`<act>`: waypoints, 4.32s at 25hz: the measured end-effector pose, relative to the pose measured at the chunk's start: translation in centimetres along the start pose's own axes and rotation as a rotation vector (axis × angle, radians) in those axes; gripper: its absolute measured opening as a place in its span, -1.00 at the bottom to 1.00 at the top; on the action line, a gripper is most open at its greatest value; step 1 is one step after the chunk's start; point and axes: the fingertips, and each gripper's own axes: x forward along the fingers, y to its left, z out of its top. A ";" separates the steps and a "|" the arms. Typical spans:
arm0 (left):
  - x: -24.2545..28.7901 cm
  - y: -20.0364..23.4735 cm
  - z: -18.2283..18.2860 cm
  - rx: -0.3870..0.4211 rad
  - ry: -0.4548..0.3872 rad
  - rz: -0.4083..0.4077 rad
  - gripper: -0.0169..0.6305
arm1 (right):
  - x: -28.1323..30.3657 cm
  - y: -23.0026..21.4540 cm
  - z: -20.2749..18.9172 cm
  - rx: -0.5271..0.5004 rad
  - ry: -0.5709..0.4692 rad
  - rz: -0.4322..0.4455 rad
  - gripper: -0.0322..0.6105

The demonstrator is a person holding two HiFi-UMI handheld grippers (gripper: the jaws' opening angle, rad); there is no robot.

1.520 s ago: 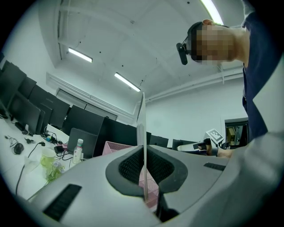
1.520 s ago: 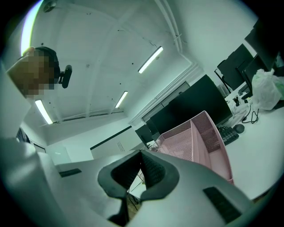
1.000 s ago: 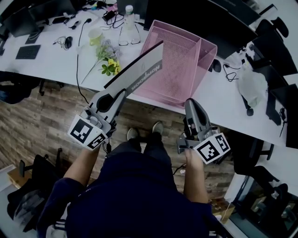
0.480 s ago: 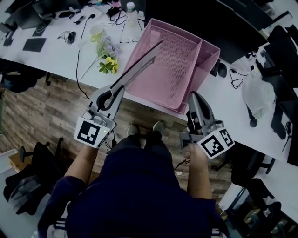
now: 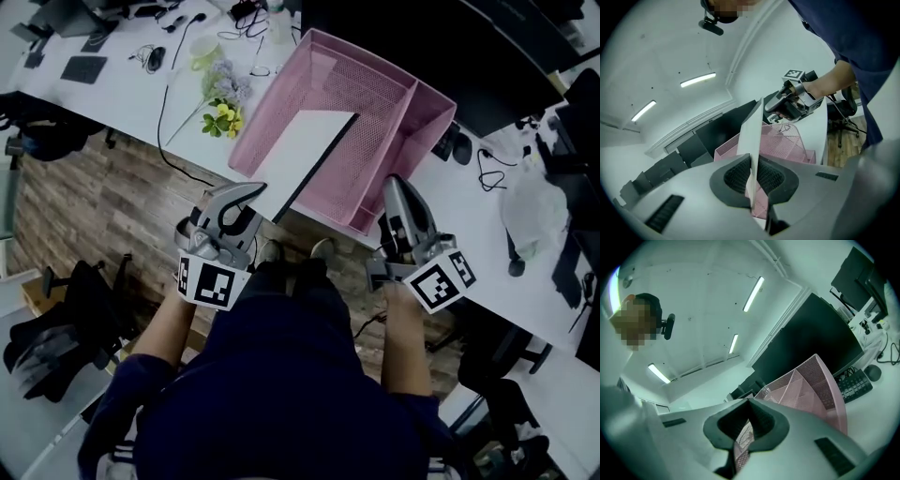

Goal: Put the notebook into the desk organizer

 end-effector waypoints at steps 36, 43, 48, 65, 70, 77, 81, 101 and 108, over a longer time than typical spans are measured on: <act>0.6 -6.6 -3.0 -0.046 0.082 -0.176 0.10 | -4.0 -0.2 -4.0 0.053 -0.002 -0.060 -0.89; -0.9 -5.8 -3.1 -0.105 0.043 -0.174 0.10 | -3.1 1.5 -4.5 0.033 0.001 -0.055 -0.89; -2.4 -4.3 -3.4 -0.149 0.014 -0.151 0.10 | -2.4 3.2 -4.8 0.015 0.003 -0.046 -0.89; -5.0 3.2 -1.3 -0.339 -0.205 -0.046 -0.59 | -0.1 7.4 -4.2 -0.053 -0.011 -0.047 -0.89; -5.5 4.9 -1.1 -0.407 -0.218 -0.023 -0.67 | 0.4 7.9 -3.7 -0.065 -0.019 -0.044 -0.89; -5.3 6.6 -0.7 -0.444 -0.235 -0.009 -0.78 | 1.1 8.2 -3.1 -0.080 -0.019 -0.040 -0.89; -5.2 7.2 -0.6 -0.492 -0.253 -0.016 -0.82 | 1.3 8.3 -3.0 -0.087 -0.019 -0.038 -0.89; -5.1 8.3 0.5 -0.512 -0.290 -0.030 -0.86 | 2.1 8.9 -2.9 -0.112 -0.008 -0.014 -0.89; -5.2 8.4 0.6 -0.515 -0.291 -0.030 -0.86 | 2.2 9.2 -3.0 -0.129 0.002 -0.008 -0.89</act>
